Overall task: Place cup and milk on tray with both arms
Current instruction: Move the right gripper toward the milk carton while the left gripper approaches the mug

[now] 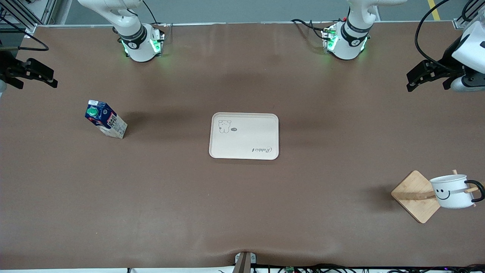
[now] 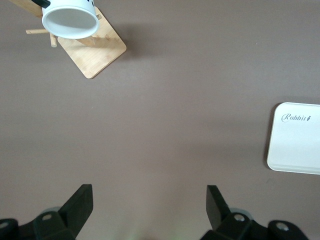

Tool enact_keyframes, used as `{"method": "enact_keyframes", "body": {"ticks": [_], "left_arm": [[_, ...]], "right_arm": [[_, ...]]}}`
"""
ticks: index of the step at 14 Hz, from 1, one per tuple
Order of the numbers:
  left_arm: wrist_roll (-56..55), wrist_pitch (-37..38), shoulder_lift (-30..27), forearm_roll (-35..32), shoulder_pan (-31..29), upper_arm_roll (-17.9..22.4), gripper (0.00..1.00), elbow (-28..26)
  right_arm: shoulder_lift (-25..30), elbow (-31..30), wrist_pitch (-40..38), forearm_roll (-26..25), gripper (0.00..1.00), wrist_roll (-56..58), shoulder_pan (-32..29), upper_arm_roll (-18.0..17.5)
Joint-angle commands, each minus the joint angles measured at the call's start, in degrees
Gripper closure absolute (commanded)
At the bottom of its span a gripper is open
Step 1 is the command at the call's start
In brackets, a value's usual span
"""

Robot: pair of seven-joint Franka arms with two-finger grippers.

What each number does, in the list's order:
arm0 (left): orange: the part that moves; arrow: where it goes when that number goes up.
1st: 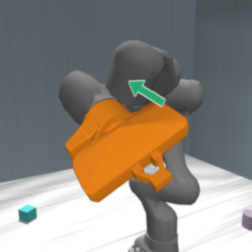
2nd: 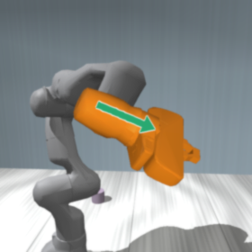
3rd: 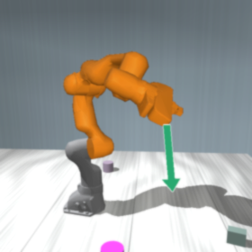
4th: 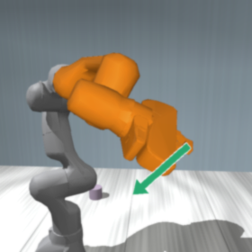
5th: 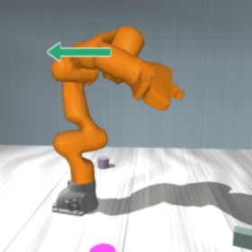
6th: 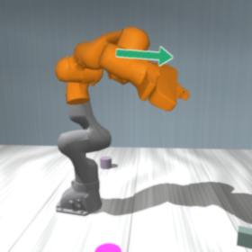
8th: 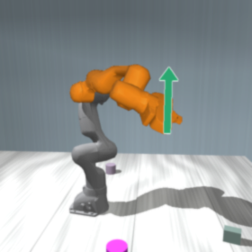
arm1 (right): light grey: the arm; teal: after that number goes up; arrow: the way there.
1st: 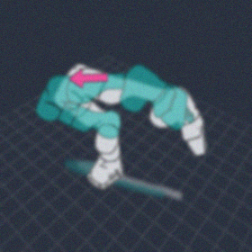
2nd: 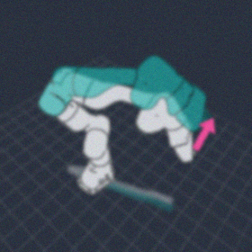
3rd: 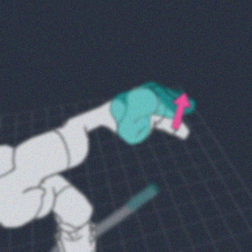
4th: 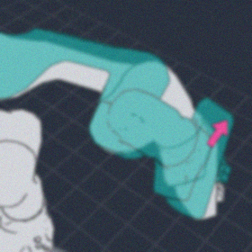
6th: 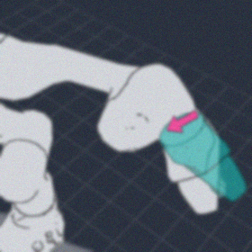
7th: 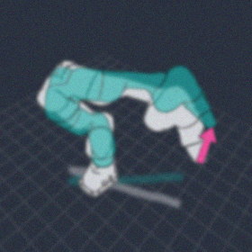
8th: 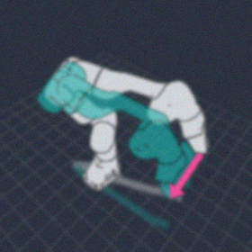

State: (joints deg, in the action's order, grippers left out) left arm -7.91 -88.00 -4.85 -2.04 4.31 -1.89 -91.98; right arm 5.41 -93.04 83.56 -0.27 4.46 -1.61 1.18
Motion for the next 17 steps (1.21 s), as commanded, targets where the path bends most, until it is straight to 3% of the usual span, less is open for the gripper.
{"method": "enact_keyframes", "body": {"ticks": [1, 6, 11, 17], "left_arm": [[1.06, 1.25, 0.37, -1.04, -0.18, -0.22, 0.0, 1.36], [0.88, 1.25, 2.74, -1.03, -0.44, 0.05, 0.0, 5.4], [-7.79, 0.29, 3.09, -2.96, -1.06, 0.22, 0.0, 4.27], [-11.68, -12.7, 2.57, -4.55, -5.09, 0.22, 0.0, -2.67]], "right_arm": [[-0.14, 0.14, 0.29, -0.96, 0.0, 0.2, -0.5, -0.48], [-0.84, 1.19, 0.29, -0.96, 0.0, 0.19, -0.5, -0.48], [-2.07, 3.13, -0.32, -0.96, 0.0, 0.19, -0.24, -0.57], [-2.51, 3.13, -0.24, -1.05, 0.0, 0.28, -0.24, -0.57]]}}
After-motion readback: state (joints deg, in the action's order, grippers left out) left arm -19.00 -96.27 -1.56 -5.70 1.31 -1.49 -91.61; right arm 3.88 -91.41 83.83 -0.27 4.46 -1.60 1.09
